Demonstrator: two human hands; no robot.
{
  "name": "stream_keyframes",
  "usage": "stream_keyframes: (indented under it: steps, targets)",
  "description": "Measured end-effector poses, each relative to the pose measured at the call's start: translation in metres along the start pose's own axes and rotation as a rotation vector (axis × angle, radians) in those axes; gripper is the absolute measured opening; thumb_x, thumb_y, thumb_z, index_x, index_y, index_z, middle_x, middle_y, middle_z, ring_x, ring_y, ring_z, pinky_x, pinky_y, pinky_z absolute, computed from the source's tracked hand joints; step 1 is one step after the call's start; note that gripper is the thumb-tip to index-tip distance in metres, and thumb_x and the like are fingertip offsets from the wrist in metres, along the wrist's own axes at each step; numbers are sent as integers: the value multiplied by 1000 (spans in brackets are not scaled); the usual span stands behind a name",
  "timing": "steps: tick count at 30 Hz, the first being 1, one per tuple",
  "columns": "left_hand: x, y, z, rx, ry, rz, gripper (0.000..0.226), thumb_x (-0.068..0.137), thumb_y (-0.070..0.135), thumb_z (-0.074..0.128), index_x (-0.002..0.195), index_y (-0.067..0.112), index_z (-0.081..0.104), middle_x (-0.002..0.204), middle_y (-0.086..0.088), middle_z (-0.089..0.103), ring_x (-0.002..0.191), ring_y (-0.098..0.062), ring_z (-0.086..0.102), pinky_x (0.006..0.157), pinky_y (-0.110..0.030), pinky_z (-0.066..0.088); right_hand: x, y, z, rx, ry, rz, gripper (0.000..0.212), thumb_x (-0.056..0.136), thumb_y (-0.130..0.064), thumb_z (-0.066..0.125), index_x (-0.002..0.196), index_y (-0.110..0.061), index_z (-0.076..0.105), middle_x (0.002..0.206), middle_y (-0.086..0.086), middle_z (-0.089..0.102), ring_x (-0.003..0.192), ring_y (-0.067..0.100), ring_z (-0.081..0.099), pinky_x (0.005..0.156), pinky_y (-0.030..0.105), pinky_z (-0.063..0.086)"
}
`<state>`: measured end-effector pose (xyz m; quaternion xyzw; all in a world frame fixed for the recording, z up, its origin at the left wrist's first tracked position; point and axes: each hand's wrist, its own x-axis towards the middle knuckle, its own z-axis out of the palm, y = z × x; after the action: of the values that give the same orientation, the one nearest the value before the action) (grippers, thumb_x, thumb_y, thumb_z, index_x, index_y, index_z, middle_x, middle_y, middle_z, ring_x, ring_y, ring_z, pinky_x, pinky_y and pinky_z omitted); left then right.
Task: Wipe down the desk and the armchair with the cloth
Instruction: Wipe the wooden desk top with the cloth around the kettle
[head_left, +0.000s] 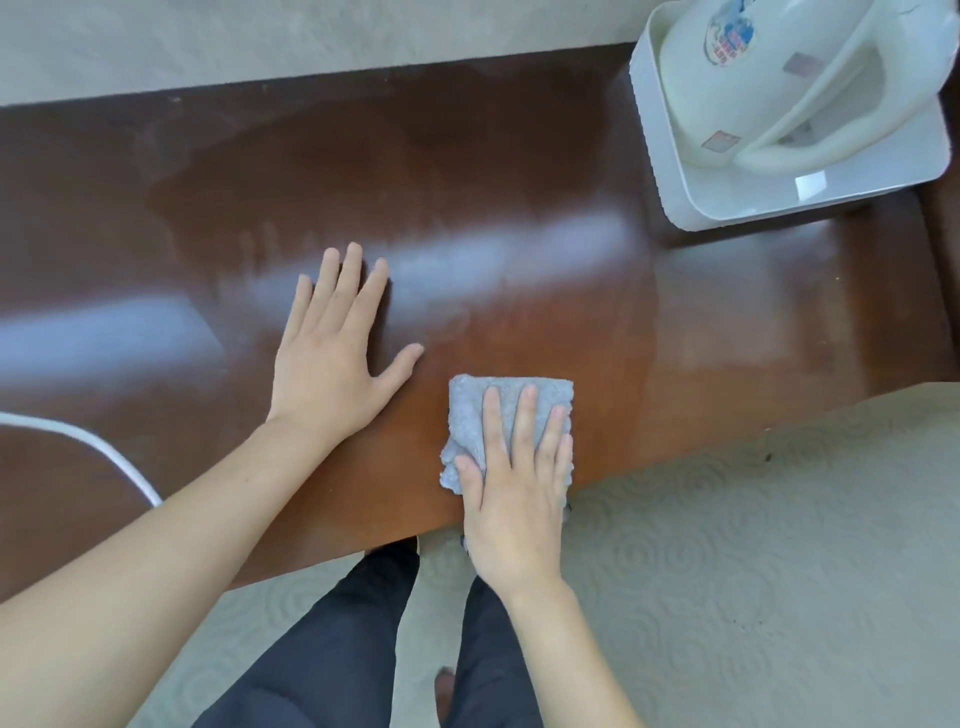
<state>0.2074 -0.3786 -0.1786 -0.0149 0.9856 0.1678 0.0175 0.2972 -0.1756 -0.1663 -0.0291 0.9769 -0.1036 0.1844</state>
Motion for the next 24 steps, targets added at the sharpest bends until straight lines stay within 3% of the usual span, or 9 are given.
stream_keyframes:
  steps: [4,8,15,24]
  targets:
    - [-57,-42,-9,103,1,-136,80,95,60,43,159,16,23,167,-15,14,155,-30,7,125,-49,9,-7,-18,4,-35,-79,-82,61,104,-53,15,158,-33,-3,167,5,-12,151,36,-18,123,51,-4]
    - [-99,-65,-7,209,-44,-198,83,93,70,33,160,23,19,169,-13,7,155,-33,4,124,-51,7,62,-26,-13,-14,-82,-99,62,102,-55,15,155,-37,-11,163,-1,-23,149,33,-25,122,47,-14]
    - [-100,-67,0,216,-16,-260,85,89,81,23,160,34,14,169,-13,6,155,-32,2,125,-49,4,151,-68,-30,-38,-3,-89,63,104,-52,19,158,-29,-4,166,5,-16,150,37,-21,122,51,-10]
    - [-104,-68,-2,194,18,-266,86,88,79,29,160,31,21,168,-13,11,155,-30,6,125,-51,9,-25,-59,29,-46,10,-244,61,104,-49,22,160,-27,8,168,6,-5,152,36,-13,123,51,-2]
